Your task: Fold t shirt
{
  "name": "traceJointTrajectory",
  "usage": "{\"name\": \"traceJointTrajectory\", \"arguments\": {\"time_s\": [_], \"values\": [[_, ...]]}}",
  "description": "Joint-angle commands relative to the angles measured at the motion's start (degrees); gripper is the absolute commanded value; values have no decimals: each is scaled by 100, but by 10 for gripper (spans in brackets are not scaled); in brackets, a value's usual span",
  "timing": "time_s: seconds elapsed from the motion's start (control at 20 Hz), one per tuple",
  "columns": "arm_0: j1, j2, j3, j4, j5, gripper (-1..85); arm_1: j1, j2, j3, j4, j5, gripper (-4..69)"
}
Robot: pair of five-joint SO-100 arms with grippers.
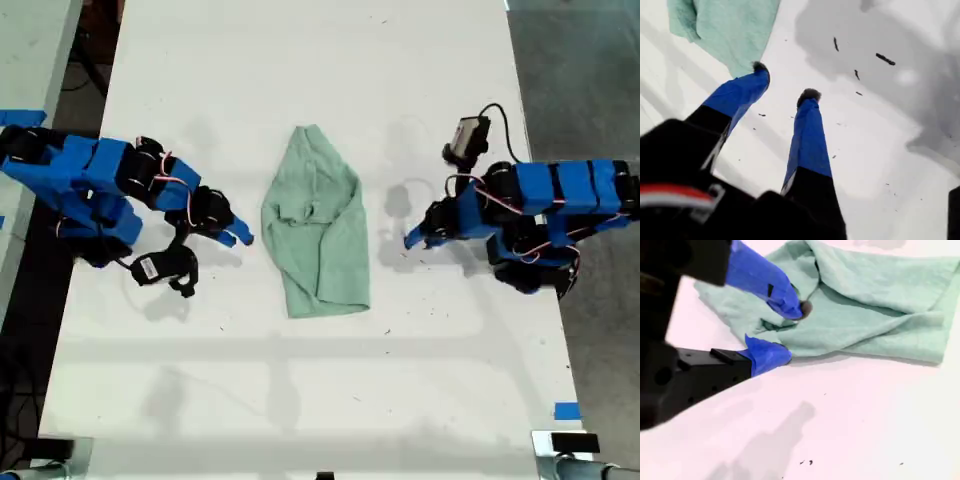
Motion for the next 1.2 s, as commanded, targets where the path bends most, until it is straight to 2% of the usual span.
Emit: {"name": "traceJointTrajectory", "arguments": {"time_s": [0.0,0.25,0.45,0.6,0.65,0.75,0.9,1.15], "values": [[378,-1151,-896,-334,-132,143,-290,-1380,-1345,26,0,201],[791,-3999,-2821,-448,-105,167,-606,-3173,-2865,-9,-53,209],[888,-5950,-5150,-18,158,173,-703,-4333,-3911,176,-167,210],[844,-6486,-5678,79,255,175,-782,-4693,-4210,193,-202,211],[844,-6574,-5687,79,308,162,-817,-4764,-4254,193,-202,211],[853,-6741,-5713,123,290,1,-896,-4878,-4280,158,-158,213],[861,-6812,-5757,149,343,1,-1037,-5238,-4342,-114,-88,216],[861,-6917,-5766,149,396,1,-1213,-6284,-5098,-132,-70,218]]}}
